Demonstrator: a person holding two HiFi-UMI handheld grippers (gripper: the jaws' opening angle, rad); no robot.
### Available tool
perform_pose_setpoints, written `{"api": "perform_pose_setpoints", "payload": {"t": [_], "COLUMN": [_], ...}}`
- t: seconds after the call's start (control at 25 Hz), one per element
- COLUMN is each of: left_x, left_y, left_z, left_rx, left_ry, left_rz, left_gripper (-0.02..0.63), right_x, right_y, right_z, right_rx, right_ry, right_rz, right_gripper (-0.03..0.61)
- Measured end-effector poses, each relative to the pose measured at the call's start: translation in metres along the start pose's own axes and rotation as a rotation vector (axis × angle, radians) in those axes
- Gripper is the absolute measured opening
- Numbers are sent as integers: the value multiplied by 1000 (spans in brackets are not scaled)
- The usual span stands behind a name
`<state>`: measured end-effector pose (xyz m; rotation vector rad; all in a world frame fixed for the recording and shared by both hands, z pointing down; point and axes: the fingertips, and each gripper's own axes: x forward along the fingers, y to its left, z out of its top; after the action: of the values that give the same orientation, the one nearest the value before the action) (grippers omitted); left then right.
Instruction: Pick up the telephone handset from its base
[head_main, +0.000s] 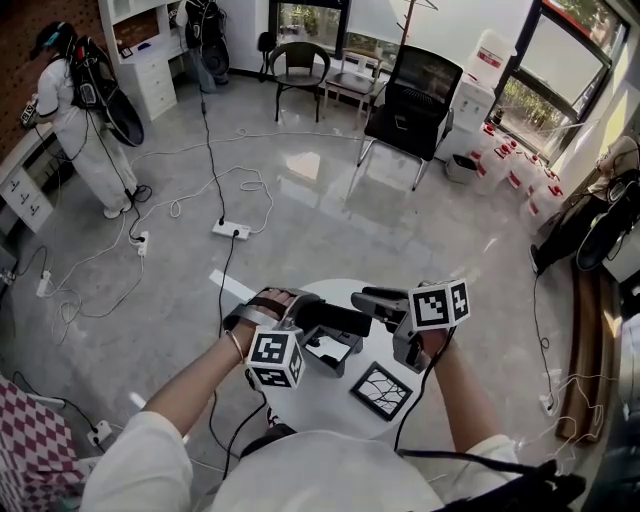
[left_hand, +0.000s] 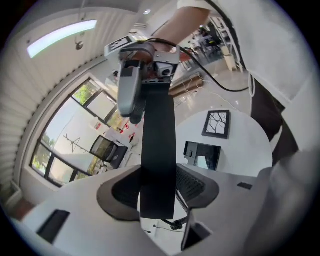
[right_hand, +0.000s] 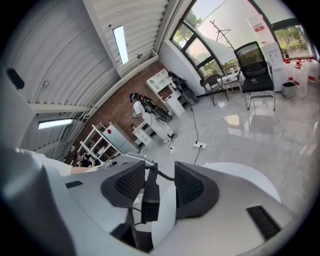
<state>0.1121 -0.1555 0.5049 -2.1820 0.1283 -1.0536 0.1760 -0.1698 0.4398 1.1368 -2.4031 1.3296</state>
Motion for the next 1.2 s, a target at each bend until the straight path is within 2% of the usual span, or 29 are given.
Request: {"api": "perform_pose_setpoints", "payload": {"t": [0.12, 0.24, 0.4, 0.52, 0.64, 0.8, 1.0, 1.2], "left_x": [-7, -15, -34, -53, -71, -95, -113, -123], "left_y": [10, 24, 47, 71, 96, 128, 152, 153], "left_z": [-8, -9, -7, -6, -3, -5, -9, -5], "left_rx": [-199, -432, -718, -903, -1044, -1176, -1188, -1221], "left_ry": [-19, -65, -147, -219, -289, -341, -340, -363], "left_rz": [24, 61, 138, 220, 322, 421, 484, 462], "left_gripper": [227, 227, 227, 227, 226, 225, 226, 226], "right_x": [-15, -32, -43, -47, -56, -75, -84, -101], "right_y": [-14, -28, -34, -29, -24, -3, 18, 13], "right_z": [19, 35, 44, 52, 64, 89, 101, 94], "right_rx": [20, 39, 6, -39, -47, -146, -257, -252], "right_ry": [-104, -211, -310, -371, -457, -578, -657, -726], "right_rz": [-72, -147, -257, -334, -396, -513, -600, -747], "right_gripper": [198, 175, 153, 139, 94, 67, 57, 38]}}
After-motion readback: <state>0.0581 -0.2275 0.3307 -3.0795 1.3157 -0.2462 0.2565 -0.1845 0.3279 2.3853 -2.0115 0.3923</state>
